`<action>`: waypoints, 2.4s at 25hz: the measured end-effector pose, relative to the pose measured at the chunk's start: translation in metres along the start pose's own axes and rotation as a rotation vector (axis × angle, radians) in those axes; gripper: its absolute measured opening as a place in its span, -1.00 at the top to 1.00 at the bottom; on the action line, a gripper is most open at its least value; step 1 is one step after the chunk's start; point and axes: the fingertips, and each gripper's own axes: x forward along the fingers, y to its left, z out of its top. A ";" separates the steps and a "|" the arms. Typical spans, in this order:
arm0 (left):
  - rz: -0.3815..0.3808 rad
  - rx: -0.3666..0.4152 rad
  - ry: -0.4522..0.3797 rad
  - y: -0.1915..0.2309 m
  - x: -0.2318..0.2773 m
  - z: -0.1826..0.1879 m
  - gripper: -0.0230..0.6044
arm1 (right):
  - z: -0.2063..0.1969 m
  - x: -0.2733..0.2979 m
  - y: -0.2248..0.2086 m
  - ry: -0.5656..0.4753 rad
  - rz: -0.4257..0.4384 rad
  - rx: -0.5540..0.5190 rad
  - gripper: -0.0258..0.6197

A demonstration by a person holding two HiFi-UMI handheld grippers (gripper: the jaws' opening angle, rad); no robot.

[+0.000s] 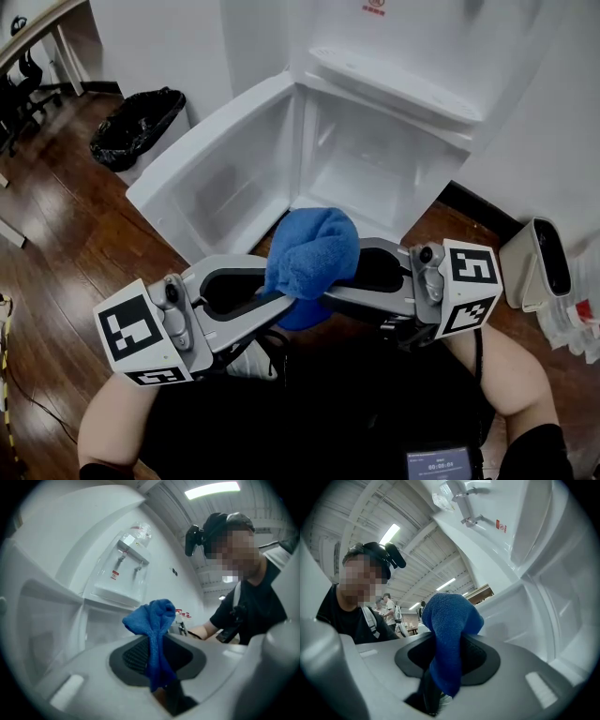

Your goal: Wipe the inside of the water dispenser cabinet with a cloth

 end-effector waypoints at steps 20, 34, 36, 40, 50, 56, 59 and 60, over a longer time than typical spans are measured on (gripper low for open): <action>0.749 0.278 0.085 0.116 -0.128 0.032 0.04 | 0.104 0.008 -0.120 -0.114 -0.818 -0.339 0.55; 0.647 0.278 0.034 0.106 -0.119 0.027 0.30 | 0.169 0.091 -0.172 0.071 -0.936 -0.617 0.55; 0.645 0.276 0.034 0.106 -0.119 0.028 0.30 | 0.152 0.104 -0.160 0.096 -0.866 -0.577 0.55; 0.666 0.262 0.038 0.107 -0.126 0.033 0.30 | 0.115 0.148 -0.085 0.083 -0.621 -0.485 0.55; 0.700 0.252 0.065 0.109 -0.126 0.027 0.30 | 0.079 0.162 0.023 -0.062 -0.177 -0.140 0.56; 0.698 0.246 0.064 0.111 -0.128 0.027 0.30 | 0.086 0.039 -0.132 -0.066 -0.719 -0.160 0.57; 0.698 0.243 0.063 0.111 -0.128 0.026 0.30 | 0.060 -0.022 -0.202 -0.038 -0.952 -0.068 0.57; 0.697 0.242 0.064 0.112 -0.128 0.027 0.30 | 0.056 -0.037 -0.217 -0.058 -1.001 -0.038 0.57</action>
